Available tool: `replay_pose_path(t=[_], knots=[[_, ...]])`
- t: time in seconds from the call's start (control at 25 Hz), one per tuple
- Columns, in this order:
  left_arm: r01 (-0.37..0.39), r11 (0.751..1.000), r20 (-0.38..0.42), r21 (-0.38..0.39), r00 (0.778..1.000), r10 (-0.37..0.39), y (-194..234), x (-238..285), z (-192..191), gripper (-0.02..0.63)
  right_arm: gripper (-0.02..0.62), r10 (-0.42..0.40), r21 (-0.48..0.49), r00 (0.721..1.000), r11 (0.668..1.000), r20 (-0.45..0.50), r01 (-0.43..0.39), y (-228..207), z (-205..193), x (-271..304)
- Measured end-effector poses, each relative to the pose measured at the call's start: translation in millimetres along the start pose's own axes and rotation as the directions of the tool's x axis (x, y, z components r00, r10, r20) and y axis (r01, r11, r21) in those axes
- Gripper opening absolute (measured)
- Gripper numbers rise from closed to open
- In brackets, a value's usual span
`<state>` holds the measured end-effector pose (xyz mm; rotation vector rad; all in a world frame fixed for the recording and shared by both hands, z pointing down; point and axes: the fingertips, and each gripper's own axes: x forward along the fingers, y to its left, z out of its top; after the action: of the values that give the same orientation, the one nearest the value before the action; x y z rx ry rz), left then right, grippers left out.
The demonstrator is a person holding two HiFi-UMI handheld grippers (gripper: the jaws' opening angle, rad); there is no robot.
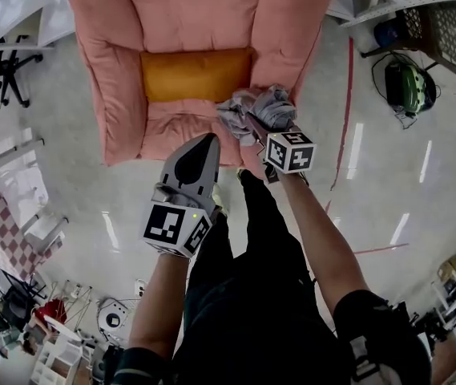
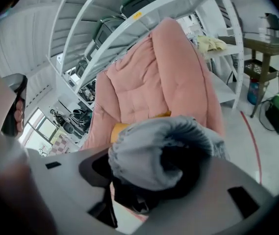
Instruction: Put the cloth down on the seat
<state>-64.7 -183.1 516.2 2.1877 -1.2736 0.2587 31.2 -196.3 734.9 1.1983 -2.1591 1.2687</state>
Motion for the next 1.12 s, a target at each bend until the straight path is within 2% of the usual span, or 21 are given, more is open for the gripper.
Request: replay_pose_path(t=[0.28,0.4,0.88,0.96,1.08,1.12], knots=[[0.028,1.0,-0.027,0.013,0.999,-0.028,-9.0,13.9,-4.5,0.006,0.253,-0.063,0.158,0.991,0.984,-0.115,0.081,-43.4,-36.0,-24.3],[0.046,0.999,-0.038,0.025,0.998,-0.045,-16.1,18.1,-7.3,0.006,0.271,-0.087,0.158,0.983,0.981,-0.162,0.113,-53.3,-47.0,-40.7],[0.085,0.996,-0.074,0.001,0.994,-0.085,-34.2,4.5,-21.9,0.006,0.272,-0.183,0.148,0.952,0.963,-0.247,0.223,-50.3,-71.5,-106.3],[0.098,0.995,-0.071,-0.004,0.993,-0.098,-37.5,-1.3,-20.1,0.006,0.246,-0.196,0.146,0.958,0.962,-0.211,0.229,-43.5,-64.9,-120.3],[0.136,0.991,-0.047,-0.021,0.99,-0.137,-44.1,-14.4,-13.8,0.006,0.132,-0.177,0.102,0.976,0.977,-0.127,0.19,-18.9,-46.1,-137.7],[0.144,0.989,-0.041,-0.025,0.989,-0.145,-46.2,-19.3,-11.5,0.006,0.117,-0.164,0.082,0.981,0.982,-0.101,0.173,-9.1,-39.7,-142.1]])
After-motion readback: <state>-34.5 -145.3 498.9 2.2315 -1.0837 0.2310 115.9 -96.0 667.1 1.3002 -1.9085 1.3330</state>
